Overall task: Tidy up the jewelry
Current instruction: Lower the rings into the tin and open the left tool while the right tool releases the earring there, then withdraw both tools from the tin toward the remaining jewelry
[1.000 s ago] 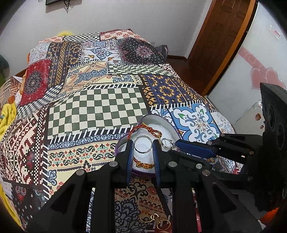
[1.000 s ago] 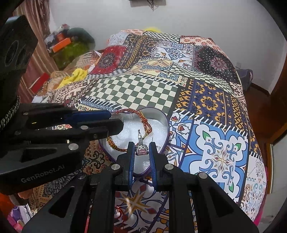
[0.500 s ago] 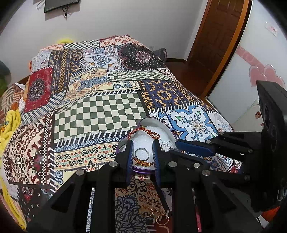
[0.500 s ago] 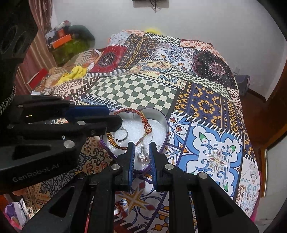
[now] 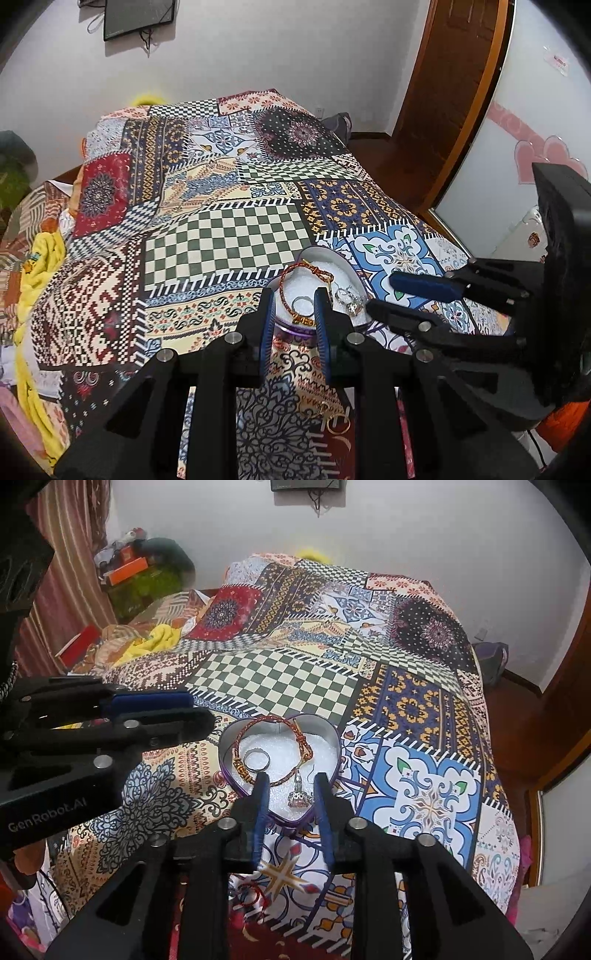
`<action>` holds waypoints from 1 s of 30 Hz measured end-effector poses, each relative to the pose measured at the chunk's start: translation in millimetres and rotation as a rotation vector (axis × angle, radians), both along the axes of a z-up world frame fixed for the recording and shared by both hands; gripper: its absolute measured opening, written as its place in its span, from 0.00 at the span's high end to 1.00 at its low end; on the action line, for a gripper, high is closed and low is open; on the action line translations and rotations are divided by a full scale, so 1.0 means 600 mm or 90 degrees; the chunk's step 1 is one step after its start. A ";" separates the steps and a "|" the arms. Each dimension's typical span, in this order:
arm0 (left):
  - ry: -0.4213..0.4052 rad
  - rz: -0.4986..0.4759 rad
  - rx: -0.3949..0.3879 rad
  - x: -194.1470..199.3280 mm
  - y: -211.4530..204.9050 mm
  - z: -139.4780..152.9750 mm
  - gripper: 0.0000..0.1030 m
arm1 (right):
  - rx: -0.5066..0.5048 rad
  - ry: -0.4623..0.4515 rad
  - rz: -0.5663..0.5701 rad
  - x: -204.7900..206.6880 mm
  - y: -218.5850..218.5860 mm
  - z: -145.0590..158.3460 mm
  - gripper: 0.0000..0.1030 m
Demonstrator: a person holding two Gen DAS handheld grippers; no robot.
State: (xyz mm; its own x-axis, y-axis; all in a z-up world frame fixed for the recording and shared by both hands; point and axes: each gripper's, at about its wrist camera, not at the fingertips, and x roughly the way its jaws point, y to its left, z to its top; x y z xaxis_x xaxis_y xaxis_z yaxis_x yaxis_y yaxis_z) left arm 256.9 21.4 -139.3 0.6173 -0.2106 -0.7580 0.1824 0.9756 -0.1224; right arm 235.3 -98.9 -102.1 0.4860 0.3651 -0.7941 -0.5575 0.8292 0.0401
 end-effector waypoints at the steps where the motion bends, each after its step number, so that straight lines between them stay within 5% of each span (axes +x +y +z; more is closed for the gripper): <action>1: -0.002 0.002 0.003 -0.006 0.001 0.003 0.81 | 0.001 -0.001 -0.001 -0.002 -0.001 0.003 0.76; 8: -0.004 0.011 0.012 -0.041 0.014 0.014 0.80 | 0.001 -0.010 -0.014 -0.018 -0.013 0.017 0.72; 12: -0.001 0.013 0.020 -0.064 0.019 0.015 0.80 | 0.012 -0.014 -0.024 -0.028 -0.024 0.024 0.59; 15: 0.006 0.011 0.024 -0.080 0.020 0.010 0.77 | 0.010 -0.013 -0.030 -0.038 -0.029 0.025 0.59; 18: 0.014 0.013 0.026 -0.093 0.020 -0.001 0.64 | 0.007 -0.013 -0.035 -0.048 -0.034 0.023 0.59; 30: 0.082 0.004 0.030 -0.118 0.021 -0.071 0.64 | -0.026 0.028 -0.028 -0.077 -0.037 -0.023 0.58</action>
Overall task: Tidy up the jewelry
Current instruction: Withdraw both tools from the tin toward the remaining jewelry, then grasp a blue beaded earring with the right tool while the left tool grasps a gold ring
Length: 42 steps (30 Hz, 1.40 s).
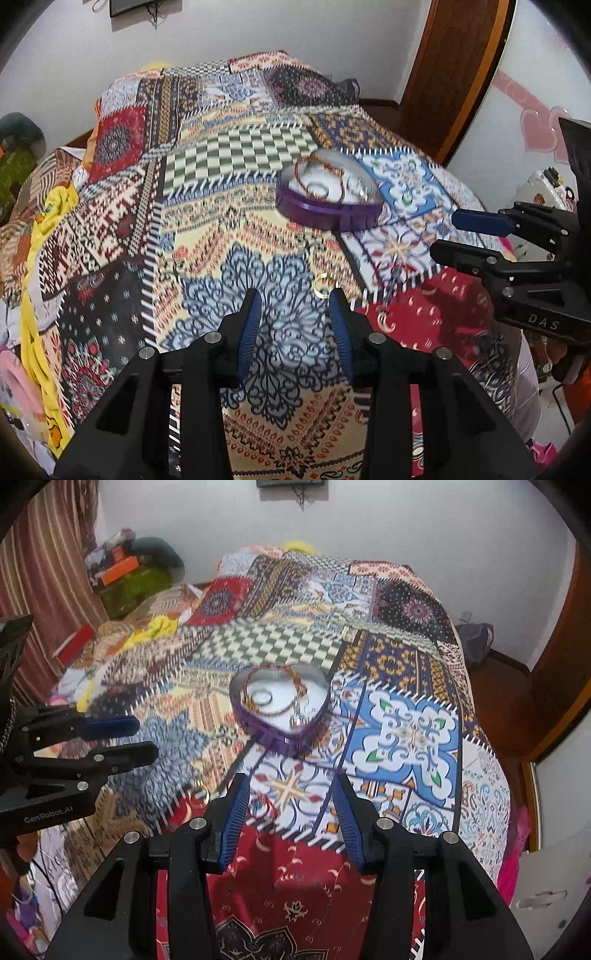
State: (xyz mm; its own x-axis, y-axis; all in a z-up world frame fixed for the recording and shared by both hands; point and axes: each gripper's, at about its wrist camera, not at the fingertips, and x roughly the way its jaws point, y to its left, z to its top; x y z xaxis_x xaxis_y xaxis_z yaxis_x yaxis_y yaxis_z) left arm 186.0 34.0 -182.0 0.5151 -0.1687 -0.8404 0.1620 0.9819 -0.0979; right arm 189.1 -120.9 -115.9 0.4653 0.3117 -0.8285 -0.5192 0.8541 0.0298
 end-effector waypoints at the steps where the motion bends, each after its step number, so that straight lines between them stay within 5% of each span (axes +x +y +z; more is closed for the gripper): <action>1: 0.004 0.000 -0.002 -0.002 0.001 -0.004 0.64 | -0.005 0.003 0.002 -0.001 0.000 -0.004 0.58; 9: 0.020 0.008 -0.015 -0.017 0.005 -0.028 0.64 | -0.010 0.052 0.021 -0.012 0.011 -0.041 0.58; 31: 0.018 0.007 -0.054 -0.014 0.000 -0.037 0.64 | -0.004 0.057 0.070 -0.007 0.048 -0.068 0.59; 42: 0.027 -0.022 -0.095 -0.012 -0.025 -0.037 0.70 | 0.005 0.038 0.058 -0.005 0.037 -0.067 0.90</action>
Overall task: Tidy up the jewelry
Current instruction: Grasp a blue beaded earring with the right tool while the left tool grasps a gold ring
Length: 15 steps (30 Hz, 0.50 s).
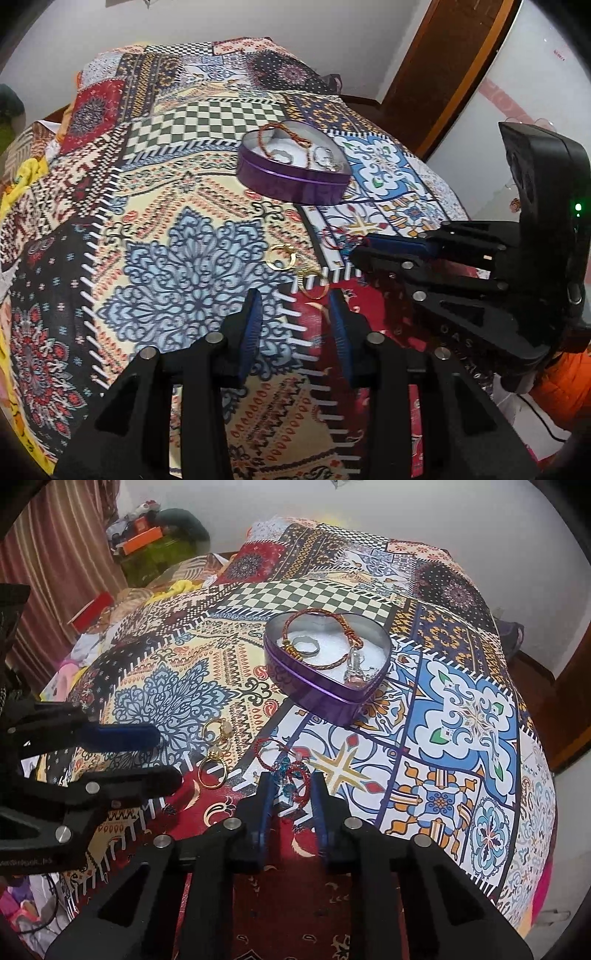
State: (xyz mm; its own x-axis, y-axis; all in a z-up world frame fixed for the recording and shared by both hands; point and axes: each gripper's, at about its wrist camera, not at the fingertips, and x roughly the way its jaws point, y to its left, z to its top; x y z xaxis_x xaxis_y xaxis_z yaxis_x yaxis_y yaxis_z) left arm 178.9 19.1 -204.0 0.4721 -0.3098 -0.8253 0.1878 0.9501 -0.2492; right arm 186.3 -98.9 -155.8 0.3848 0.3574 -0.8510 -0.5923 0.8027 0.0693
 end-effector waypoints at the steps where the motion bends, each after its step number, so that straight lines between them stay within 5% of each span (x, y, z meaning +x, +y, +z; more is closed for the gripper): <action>1: 0.002 -0.003 -0.003 0.001 -0.003 -0.001 0.71 | 0.005 0.001 -0.002 0.000 -0.002 0.001 0.90; 15: 0.007 -0.017 0.007 0.021 -0.029 -0.021 0.71 | 0.032 -0.008 -0.045 -0.003 -0.046 0.019 0.95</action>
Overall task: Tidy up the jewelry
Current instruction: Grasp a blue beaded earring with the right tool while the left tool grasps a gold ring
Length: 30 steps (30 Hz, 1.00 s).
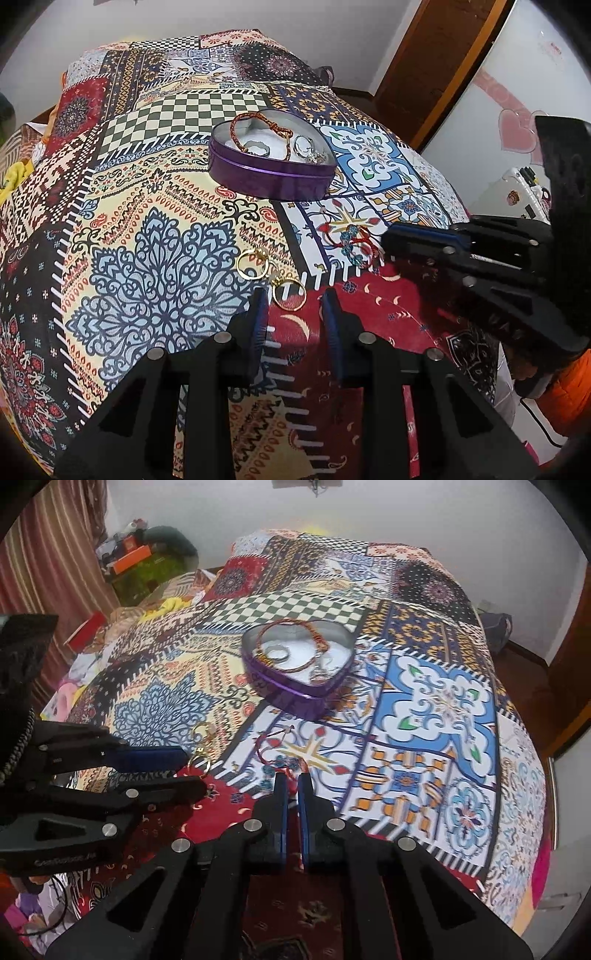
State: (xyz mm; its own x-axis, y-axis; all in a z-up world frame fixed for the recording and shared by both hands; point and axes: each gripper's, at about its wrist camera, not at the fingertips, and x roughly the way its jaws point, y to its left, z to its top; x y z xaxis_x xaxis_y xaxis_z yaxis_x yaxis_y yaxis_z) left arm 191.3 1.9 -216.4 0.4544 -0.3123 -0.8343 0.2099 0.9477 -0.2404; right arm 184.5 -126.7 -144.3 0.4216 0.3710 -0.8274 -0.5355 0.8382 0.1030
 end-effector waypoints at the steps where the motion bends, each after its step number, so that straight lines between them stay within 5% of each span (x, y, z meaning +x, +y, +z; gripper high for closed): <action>1: -0.003 0.000 0.004 0.003 -0.002 -0.001 0.72 | 0.002 0.000 -0.005 0.001 -0.005 0.002 0.96; 5: -0.013 0.002 0.020 0.005 -0.007 -0.002 0.82 | 0.013 0.015 -0.014 0.005 -0.019 0.003 0.95; 11: -0.015 0.006 0.009 0.004 -0.001 -0.003 0.82 | 0.010 0.031 -0.022 0.008 -0.029 0.001 0.93; 14: -0.015 0.009 0.004 0.001 0.001 0.000 0.82 | 0.012 0.032 -0.010 0.005 -0.024 0.002 0.86; 18: -0.019 0.019 -0.002 -0.005 0.011 0.007 0.82 | 0.018 0.031 0.000 0.007 -0.011 0.003 0.60; 30: -0.034 0.057 -0.003 -0.018 0.046 0.028 0.82 | -0.028 0.019 0.021 0.019 0.034 -0.021 0.60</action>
State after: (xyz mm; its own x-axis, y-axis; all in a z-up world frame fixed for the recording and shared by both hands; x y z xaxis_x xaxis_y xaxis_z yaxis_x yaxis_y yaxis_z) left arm 180.6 29.7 -199.9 0.5248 -0.2714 -0.8068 0.1363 0.9624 -0.2351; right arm 195.8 -106.0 -157.0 0.3843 0.3471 -0.8555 -0.5607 0.8239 0.0824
